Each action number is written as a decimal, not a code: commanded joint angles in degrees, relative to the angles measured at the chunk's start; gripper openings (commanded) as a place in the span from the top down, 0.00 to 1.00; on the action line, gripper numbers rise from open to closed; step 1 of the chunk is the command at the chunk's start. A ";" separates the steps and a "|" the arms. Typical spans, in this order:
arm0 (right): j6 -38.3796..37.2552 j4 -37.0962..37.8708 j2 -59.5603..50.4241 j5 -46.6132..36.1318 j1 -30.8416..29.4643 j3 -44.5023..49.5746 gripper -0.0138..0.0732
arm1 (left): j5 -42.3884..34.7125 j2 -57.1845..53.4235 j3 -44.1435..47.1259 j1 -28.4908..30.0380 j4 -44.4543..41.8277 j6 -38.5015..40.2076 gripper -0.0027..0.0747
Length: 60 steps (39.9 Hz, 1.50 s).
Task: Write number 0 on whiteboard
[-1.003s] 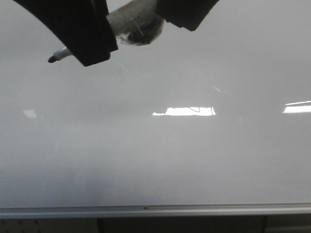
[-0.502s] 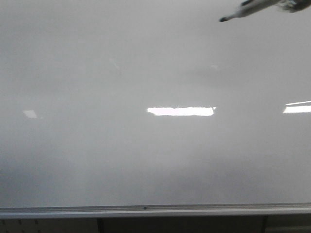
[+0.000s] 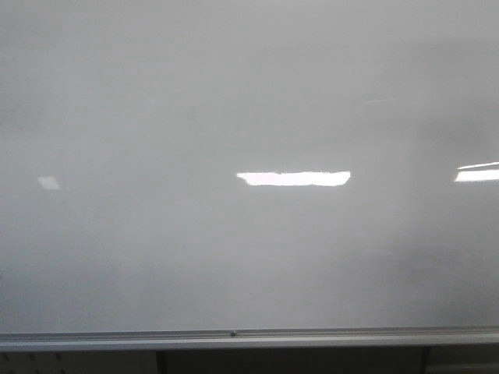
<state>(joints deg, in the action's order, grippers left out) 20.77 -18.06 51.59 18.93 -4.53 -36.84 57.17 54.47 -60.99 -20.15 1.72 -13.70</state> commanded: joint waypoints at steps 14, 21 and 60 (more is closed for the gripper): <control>0.05 -1.54 8.29 -11.07 0.34 -5.48 0.90 | -3.31 -0.06 -1.54 0.28 1.75 0.73 0.37; 1.32 -1.44 9.10 -9.38 2.38 -7.23 0.90 | -3.31 -0.06 -1.54 0.28 1.75 0.73 0.37; 2.62 -0.82 18.61 -8.83 2.45 -13.44 0.90 | -3.31 -0.06 -1.54 0.28 1.75 0.73 0.37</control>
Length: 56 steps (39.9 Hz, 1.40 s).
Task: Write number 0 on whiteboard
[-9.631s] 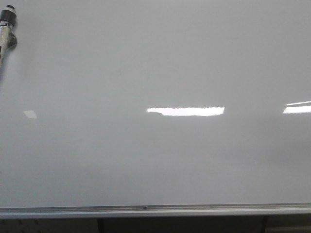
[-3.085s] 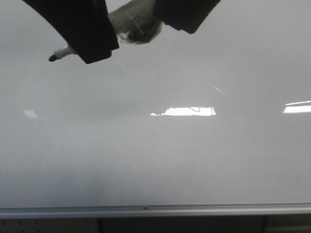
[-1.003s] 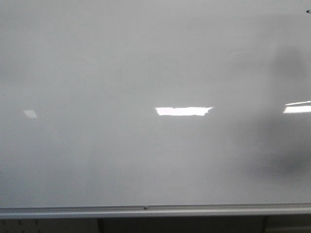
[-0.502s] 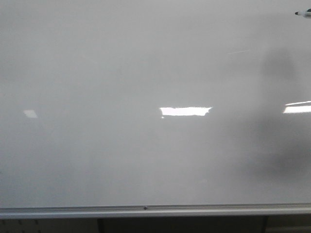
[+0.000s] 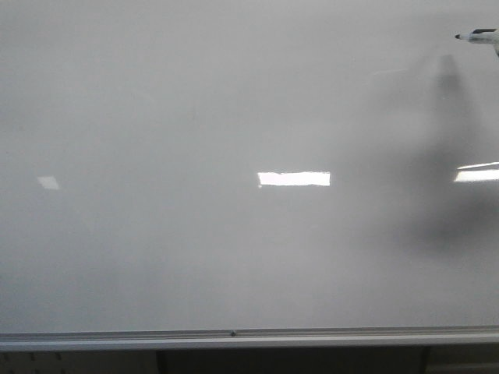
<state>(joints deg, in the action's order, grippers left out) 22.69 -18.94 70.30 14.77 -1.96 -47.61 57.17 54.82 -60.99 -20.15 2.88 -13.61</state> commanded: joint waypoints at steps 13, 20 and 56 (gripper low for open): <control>0.70 0.92 4.47 -4.95 0.41 -6.74 0.90 | -3.31 -0.41 -1.54 0.28 0.59 0.65 0.37; 0.70 1.78 5.77 -2.35 3.81 -8.84 0.90 | -3.31 -0.41 -1.54 0.28 0.59 0.65 0.37; 0.70 5.30 5.90 5.12 -2.28 -8.64 0.90 | -3.31 -0.41 -1.54 0.28 0.59 0.65 0.37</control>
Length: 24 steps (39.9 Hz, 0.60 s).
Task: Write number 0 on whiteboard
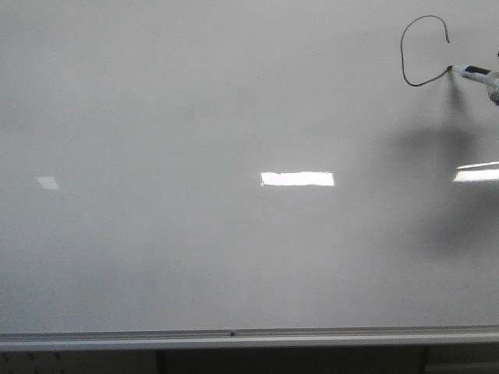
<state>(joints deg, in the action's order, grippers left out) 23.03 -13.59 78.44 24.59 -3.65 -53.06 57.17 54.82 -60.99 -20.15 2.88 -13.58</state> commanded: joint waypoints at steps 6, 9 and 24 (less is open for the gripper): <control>0.36 -0.12 -2.23 -4.46 -0.26 -5.98 0.90 | -3.31 -0.41 -1.54 0.28 0.59 0.61 0.37; 0.36 -0.06 -2.42 -3.33 -0.26 -6.74 0.90 | -3.31 -0.41 -1.54 0.28 0.59 0.61 0.37; 0.30 -1.05 -19.72 -2.23 3.49 -1.58 0.90 | -3.31 -0.41 -1.54 0.28 0.59 0.61 0.37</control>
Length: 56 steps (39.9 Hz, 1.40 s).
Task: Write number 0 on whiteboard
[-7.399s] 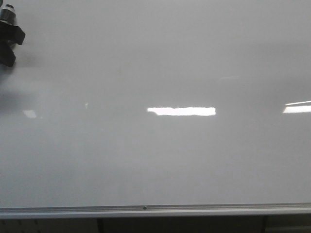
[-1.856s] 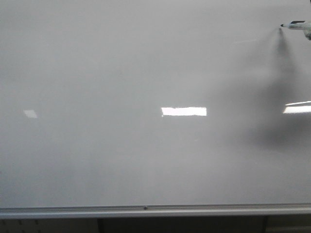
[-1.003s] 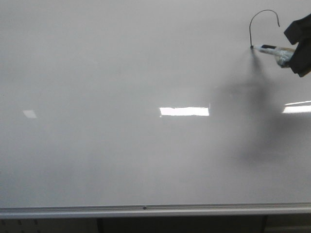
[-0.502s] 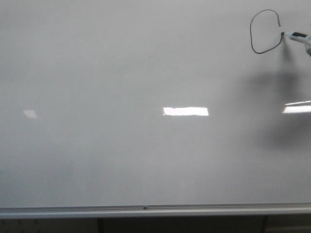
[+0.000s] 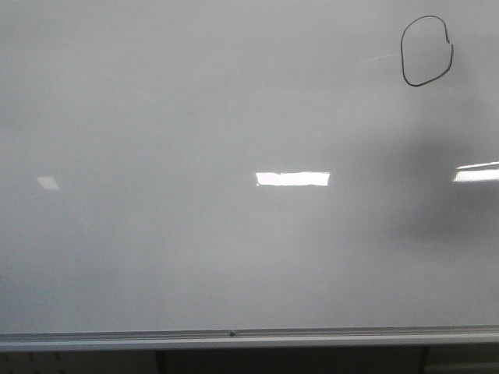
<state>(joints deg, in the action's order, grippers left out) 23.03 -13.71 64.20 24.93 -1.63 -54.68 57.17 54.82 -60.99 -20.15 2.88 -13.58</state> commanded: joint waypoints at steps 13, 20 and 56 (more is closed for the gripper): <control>-19.02 10.88 -17.84 -1.67 13.90 8.96 0.90 | -3.31 -0.41 -1.54 0.28 0.59 0.61 0.37; -23.03 15.05 -20.46 3.77 16.47 10.85 0.90 | -3.31 -0.41 -1.54 0.28 0.59 0.61 0.37; -18.83 15.21 -20.94 19.35 16.47 10.80 0.90 | -9.83 0.77 -1.51 0.28 1.21 0.36 0.37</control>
<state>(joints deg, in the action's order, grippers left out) 2.66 0.66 43.84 46.05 14.77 -42.33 51.77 55.63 -60.88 -20.15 3.30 -13.58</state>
